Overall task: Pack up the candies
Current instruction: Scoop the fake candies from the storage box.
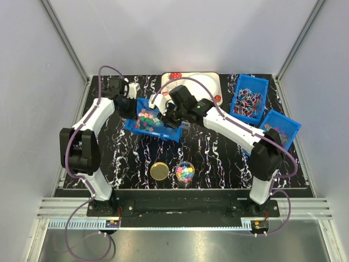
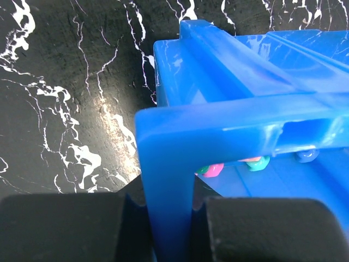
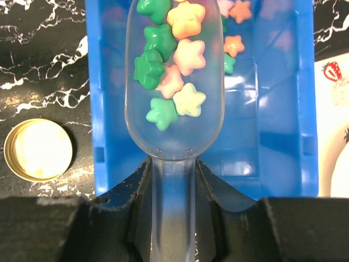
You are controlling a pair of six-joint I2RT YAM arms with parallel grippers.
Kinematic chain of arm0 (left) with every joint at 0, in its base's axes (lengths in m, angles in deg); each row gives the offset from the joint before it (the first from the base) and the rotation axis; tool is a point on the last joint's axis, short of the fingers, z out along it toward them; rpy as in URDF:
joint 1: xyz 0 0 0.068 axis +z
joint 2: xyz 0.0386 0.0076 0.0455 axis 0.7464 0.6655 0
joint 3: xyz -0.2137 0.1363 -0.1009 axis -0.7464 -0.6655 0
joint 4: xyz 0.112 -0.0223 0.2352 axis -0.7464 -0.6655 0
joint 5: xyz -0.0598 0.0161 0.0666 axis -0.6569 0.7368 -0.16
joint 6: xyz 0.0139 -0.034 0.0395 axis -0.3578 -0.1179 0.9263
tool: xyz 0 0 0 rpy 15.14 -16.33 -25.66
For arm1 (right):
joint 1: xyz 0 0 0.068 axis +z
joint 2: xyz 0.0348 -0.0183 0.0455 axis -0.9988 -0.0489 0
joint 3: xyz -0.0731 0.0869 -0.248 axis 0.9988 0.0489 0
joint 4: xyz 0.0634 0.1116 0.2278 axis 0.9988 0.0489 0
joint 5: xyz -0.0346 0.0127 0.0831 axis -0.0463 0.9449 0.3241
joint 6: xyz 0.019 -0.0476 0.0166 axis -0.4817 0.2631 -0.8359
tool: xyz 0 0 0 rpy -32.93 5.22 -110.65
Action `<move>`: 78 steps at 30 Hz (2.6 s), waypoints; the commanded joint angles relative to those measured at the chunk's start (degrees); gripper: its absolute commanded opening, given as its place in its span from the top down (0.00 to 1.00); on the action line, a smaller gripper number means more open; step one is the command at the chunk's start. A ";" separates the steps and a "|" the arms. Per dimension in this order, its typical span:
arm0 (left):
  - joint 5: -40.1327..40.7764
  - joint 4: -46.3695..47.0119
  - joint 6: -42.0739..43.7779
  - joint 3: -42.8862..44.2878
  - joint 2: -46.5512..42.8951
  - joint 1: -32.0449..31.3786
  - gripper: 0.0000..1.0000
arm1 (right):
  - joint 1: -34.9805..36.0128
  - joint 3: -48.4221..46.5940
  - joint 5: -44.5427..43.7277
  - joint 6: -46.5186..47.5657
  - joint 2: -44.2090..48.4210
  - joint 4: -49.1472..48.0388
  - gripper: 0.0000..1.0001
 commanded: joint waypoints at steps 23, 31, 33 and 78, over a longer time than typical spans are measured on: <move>-4.60 5.28 -2.54 -2.44 -4.34 1.38 1.00 | -3.28 9.11 -0.66 -0.75 10.66 -6.35 1.00; -5.21 5.37 -2.72 -2.53 -4.87 1.47 1.00 | -3.20 9.73 -1.18 -0.23 11.89 -6.87 1.00; -5.21 5.37 -2.72 -2.44 -4.69 1.47 1.00 | -3.28 9.99 -1.27 -0.05 11.89 -6.87 1.00; -8.37 2.64 3.35 0.03 1.90 1.38 1.00 | -1.79 12.45 -19.20 8.12 10.49 2.26 1.00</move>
